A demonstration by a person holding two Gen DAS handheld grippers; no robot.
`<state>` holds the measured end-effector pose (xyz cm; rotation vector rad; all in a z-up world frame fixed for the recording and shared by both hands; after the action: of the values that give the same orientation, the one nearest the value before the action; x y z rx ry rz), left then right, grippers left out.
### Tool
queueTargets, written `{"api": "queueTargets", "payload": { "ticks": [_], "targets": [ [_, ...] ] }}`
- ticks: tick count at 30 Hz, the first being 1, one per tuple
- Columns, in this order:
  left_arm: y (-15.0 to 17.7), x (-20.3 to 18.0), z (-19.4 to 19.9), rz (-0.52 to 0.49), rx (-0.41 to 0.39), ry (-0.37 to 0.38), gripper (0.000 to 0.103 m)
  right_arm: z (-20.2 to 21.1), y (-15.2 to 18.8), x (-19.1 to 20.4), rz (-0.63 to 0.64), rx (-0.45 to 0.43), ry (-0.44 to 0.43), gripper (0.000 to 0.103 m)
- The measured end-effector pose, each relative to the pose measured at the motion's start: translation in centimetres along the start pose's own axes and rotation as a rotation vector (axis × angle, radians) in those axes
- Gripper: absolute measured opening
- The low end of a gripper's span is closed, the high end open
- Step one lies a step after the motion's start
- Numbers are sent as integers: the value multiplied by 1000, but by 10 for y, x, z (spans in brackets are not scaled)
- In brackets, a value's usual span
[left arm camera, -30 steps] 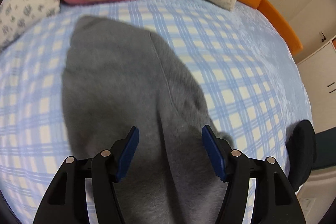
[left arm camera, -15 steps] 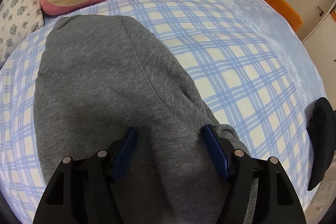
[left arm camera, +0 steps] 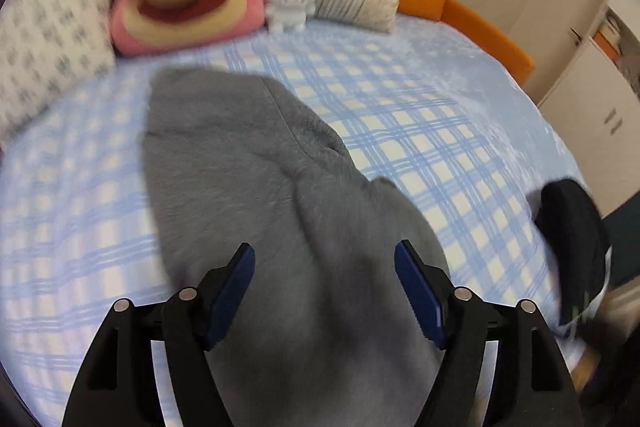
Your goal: Fold large clothes
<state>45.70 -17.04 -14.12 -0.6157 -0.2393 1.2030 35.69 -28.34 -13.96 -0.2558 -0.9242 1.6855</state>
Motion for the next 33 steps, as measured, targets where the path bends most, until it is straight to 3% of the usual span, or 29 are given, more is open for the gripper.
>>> {"api": "queueTargets", "payload": {
  "ticks": [3,8,9,11,12,15,18,24,29,31,33],
  "targets": [
    [25,-8,29,-111,-76,-47,81,-16,-39,-8,-39,5,-55,29],
    [80,-27,27,-174,-20,22,74,-57,-69,3,-85,111,-205,27],
    [87,-28,24,-178,-11,27,74,-68,-69,5,-103,143,-237,23],
    [103,-32,15,-174,21,43,74,-84,-64,7,-98,196,-220,22],
    [113,-31,11,-173,28,39,74,-94,-57,2,-83,223,-173,22],
    [131,-25,0,-175,33,17,74,-117,-30,-22,-76,301,-71,10],
    [143,-19,-4,-146,14,34,74,-131,-6,-44,-157,320,-95,8],
    [142,-34,24,-186,-44,6,73,-117,-20,-26,-72,266,-65,13],
    [160,-82,69,-274,-80,92,77,-64,-17,4,-30,214,-165,13],
    [178,-105,73,-329,-45,119,77,-45,3,18,-32,240,-251,13],
    [195,-116,67,-369,-16,92,78,-36,26,31,-50,290,-329,13]
  ]
}}
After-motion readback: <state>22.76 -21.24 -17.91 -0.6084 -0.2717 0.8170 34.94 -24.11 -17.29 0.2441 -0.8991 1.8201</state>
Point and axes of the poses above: each gripper's, at about its wrist camera, not at the fingertips, and z roughly against the way its jaws point, x to its left, y to its underside, the point moved 9 cm from there along -z, roughly the way its jaws point, and after that the axes turned 1 degree about -z, right-handed, at the moved point
